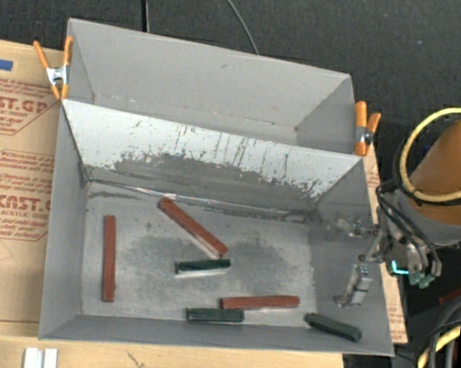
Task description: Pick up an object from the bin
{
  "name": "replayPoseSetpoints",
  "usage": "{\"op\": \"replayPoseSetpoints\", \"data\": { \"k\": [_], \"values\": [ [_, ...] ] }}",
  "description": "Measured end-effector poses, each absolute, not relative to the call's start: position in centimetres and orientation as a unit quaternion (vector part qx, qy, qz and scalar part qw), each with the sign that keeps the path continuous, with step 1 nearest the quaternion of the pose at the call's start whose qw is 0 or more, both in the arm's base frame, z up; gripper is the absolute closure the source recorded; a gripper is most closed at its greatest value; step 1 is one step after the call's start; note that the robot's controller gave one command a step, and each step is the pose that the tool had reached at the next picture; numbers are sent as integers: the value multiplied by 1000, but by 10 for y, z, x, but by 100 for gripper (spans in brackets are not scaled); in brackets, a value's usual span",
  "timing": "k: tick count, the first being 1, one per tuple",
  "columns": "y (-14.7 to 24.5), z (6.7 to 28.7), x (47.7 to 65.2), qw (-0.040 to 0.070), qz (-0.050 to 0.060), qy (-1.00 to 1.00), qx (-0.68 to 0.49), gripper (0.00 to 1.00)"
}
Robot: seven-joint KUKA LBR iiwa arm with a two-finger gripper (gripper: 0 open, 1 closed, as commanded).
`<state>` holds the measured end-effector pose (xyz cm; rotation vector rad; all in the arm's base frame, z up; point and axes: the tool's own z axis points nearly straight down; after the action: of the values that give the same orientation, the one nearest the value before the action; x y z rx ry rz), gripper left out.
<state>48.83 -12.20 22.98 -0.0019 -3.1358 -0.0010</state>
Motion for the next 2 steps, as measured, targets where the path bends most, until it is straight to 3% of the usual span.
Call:
{"op": "replayPoseSetpoints", "data": {
  "k": [1, 2],
  "values": [
    [-122, 233, 490, -1, 0, -1000, 0, 0],
    [-116, 181, 492, -4, 1, -1000, -2, 0]
  ]
}}
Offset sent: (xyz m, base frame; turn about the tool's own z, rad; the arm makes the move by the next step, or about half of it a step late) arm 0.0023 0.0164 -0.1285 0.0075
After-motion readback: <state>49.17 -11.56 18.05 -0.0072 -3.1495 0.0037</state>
